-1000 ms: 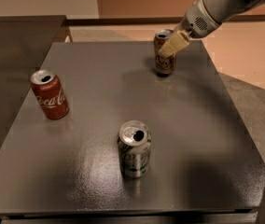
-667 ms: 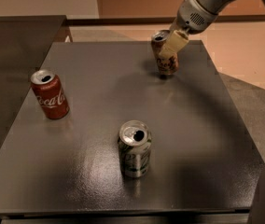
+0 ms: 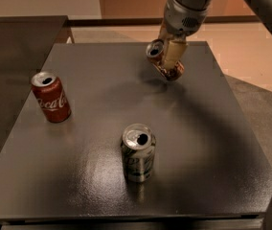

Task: Knock orange can over

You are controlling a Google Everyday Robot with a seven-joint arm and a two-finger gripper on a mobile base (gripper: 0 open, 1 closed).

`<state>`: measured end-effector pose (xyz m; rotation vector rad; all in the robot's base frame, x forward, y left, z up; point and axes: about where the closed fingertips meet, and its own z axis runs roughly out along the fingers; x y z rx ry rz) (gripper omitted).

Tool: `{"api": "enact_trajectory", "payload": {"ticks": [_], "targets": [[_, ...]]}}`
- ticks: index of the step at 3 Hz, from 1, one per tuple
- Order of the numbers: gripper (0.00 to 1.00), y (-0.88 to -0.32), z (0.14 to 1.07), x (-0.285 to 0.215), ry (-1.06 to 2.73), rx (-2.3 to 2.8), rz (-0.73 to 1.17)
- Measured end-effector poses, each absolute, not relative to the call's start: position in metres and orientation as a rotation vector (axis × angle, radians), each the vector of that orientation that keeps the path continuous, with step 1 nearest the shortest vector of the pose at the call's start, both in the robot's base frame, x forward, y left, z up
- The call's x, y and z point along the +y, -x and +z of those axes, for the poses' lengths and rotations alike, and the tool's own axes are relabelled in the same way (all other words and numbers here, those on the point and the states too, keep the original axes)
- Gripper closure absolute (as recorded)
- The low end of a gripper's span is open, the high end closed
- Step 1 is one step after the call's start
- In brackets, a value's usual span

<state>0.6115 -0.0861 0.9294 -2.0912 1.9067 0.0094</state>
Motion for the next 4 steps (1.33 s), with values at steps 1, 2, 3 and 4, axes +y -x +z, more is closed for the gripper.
{"api": "enact_trajectory", "payload": {"ticks": [1, 2, 3, 4], "targets": [[0.83, -0.594, 0.916, -0.071, 2.313, 1.761, -0.109], [0.59, -0.583, 0.901, -0.06, 2.462, 1.666, -0.178], [0.36, -0.576, 0.892, -0.054, 2.534, 1.612, -0.218], [0.12, -0.577, 0.892, -0.053, 2.53, 1.608, -0.223]]}}
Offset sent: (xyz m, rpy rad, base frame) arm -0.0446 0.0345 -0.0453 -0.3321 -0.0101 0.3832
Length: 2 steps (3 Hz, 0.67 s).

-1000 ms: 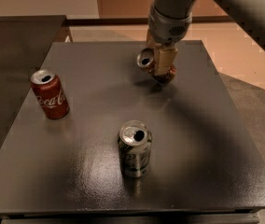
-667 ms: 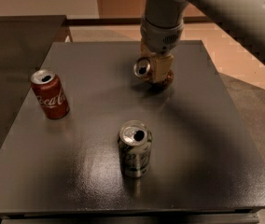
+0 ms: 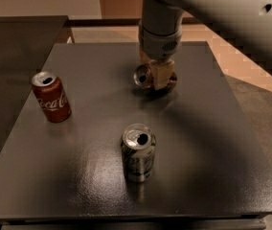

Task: Knock orange can over

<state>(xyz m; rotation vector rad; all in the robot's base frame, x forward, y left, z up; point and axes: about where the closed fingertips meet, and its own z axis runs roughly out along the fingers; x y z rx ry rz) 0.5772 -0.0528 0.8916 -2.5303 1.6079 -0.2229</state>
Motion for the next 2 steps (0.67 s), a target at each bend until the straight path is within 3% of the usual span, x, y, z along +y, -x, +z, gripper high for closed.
{"api": "enact_trajectory", "payload": {"ticks": [1, 2], "targets": [[0.0, -0.5782, 0.8916, -0.0518, 2.526, 1.604, -0.227], [0.0, -0.5782, 0.8916, -0.0518, 2.526, 1.604, -0.227]]}}
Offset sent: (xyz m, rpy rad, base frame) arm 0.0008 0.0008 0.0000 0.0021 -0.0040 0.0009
